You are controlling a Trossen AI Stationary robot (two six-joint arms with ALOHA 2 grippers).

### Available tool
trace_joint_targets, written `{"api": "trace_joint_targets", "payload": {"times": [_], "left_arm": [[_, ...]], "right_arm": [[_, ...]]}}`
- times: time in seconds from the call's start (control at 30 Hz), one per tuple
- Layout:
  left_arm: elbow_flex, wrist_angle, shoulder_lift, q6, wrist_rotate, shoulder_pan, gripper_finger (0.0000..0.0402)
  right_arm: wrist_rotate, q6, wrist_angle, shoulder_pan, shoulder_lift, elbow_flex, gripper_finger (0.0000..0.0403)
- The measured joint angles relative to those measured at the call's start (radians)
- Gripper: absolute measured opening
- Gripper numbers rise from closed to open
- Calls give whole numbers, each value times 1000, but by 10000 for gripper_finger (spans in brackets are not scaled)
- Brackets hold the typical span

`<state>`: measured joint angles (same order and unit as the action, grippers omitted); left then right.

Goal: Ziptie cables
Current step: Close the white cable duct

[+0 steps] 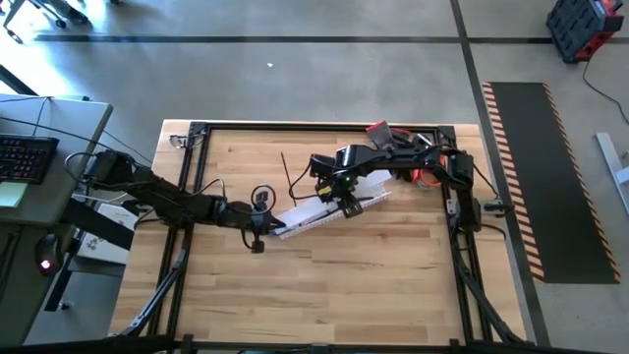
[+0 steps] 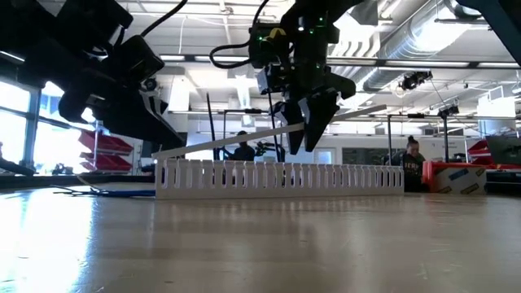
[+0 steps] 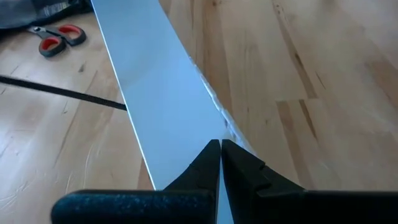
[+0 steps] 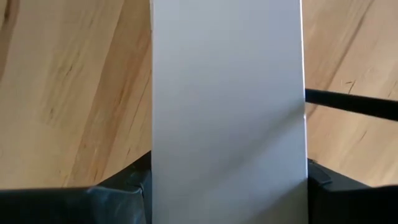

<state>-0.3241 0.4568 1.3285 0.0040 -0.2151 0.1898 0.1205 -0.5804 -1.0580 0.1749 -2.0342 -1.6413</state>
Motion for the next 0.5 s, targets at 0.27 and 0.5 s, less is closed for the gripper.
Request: {"api": "trace_joint_targets", "payload": {"times": [0.27, 0.5], "left_arm": [[0, 7, 2, 3, 5, 0, 0], [0, 13, 0, 7, 5, 0, 0]], "right_arm": [[15, -15, -32, 3, 0, -9, 195], [64, -27, -47, 15, 0, -25, 195]]}}
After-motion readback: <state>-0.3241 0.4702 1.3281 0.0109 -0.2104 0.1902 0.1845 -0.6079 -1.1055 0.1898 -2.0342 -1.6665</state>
